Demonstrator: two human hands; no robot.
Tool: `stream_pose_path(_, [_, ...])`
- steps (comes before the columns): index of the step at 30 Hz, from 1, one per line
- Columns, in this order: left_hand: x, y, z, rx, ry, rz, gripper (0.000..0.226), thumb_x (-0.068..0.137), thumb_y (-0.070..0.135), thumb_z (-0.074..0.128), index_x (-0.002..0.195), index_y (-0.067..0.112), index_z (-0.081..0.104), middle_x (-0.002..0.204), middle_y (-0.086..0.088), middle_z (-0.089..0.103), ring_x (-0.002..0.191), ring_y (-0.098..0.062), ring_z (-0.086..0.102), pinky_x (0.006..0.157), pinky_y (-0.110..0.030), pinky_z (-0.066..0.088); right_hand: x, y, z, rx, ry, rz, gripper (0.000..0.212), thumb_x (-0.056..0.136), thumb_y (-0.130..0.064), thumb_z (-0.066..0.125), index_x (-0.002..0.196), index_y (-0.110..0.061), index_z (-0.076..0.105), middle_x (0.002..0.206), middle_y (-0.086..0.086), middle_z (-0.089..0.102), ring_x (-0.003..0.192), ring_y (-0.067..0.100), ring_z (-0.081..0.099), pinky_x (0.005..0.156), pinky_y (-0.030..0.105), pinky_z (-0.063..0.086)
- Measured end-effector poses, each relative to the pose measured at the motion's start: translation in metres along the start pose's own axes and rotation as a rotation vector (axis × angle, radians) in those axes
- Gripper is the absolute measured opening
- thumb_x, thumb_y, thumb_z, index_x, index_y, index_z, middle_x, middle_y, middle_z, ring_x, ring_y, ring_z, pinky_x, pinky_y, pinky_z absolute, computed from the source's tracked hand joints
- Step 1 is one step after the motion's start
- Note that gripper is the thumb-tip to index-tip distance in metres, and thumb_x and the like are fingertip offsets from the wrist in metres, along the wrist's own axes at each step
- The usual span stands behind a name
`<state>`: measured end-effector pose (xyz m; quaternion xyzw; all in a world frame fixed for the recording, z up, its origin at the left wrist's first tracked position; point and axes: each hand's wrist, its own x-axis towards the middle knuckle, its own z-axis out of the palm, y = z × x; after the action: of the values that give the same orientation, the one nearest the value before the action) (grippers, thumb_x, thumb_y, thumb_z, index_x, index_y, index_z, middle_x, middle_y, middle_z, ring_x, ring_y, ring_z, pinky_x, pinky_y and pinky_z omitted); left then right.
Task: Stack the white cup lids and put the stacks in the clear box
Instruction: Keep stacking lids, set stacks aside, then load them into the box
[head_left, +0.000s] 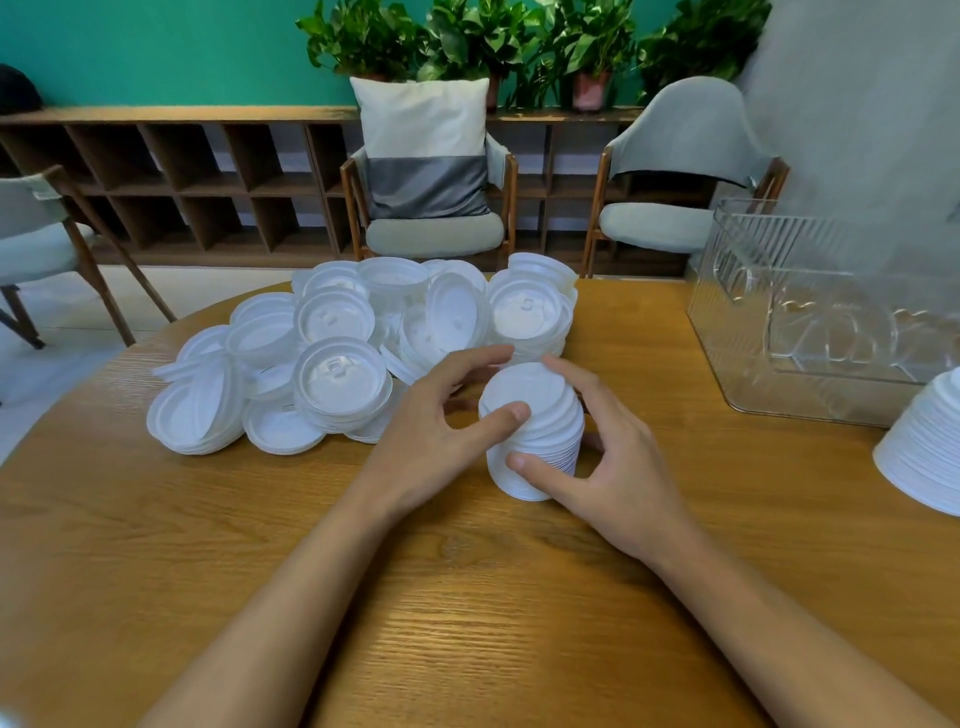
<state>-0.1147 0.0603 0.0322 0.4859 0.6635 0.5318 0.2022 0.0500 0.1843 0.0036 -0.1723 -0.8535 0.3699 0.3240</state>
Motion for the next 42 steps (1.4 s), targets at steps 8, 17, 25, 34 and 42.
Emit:
stream_pose_path(8, [-0.002,0.005,0.005,-0.005,0.053,0.040,0.058,0.080,0.026,0.092,0.133,0.031,0.068,0.127,0.017,0.070,0.123,-0.002,0.063,0.105,-0.027,0.052,0.000,-0.002,0.001,0.049,-0.004,-0.005,0.092,0.079,-0.047,0.087,0.156,-0.043,0.036,0.145,-0.029,0.050,0.136,-0.007,0.047,0.103,0.019,0.048])
stream_pose_path(17, [-0.001,0.000,0.011,0.055,0.103,0.073,0.060,0.072,0.038,0.095,0.124,0.026,0.068,0.121,0.012,0.069,0.116,-0.003,0.065,0.095,-0.018,0.052,0.001,0.001,0.001,0.027,-0.019,-0.010,0.089,0.077,-0.057,0.080,0.155,-0.037,0.043,0.144,-0.024,0.053,0.134,-0.008,0.047,0.098,0.008,0.044])
stream_pose_path(25, [0.000,-0.007,0.008,0.139,0.163,0.209,0.043,0.094,0.052,0.063,0.121,0.019,0.072,0.115,0.010,0.067,0.113,-0.011,0.064,0.088,-0.017,0.047,-0.002,0.001,0.003,0.089,-0.014,0.032,0.090,0.072,-0.058,0.083,0.153,-0.040,0.047,0.143,-0.028,0.054,0.136,-0.006,0.047,0.100,0.019,0.049])
stream_pose_path(34, [0.021,-0.033,-0.003,0.548,0.308,0.221,0.031,0.101,0.011,0.062,0.130,0.019,0.070,0.156,0.006,0.051,0.129,-0.012,0.058,0.101,-0.022,0.044,0.000,0.002,0.003,0.053,-0.018,0.041,0.090,0.072,-0.060,0.083,0.152,-0.043,0.046,0.142,-0.031,0.052,0.136,-0.008,0.045,0.101,0.019,0.047])
stream_pose_path(42, [0.024,-0.029,-0.005,0.608,0.401,0.351,0.020,0.094,0.002,0.072,0.111,0.011,0.078,0.113,0.001,0.075,0.104,-0.011,0.068,0.088,-0.027,0.055,0.000,0.002,0.003,0.050,-0.007,0.038,0.089,0.071,-0.061,0.082,0.151,-0.042,0.047,0.139,-0.032,0.053,0.134,-0.009,0.046,0.101,0.017,0.047])
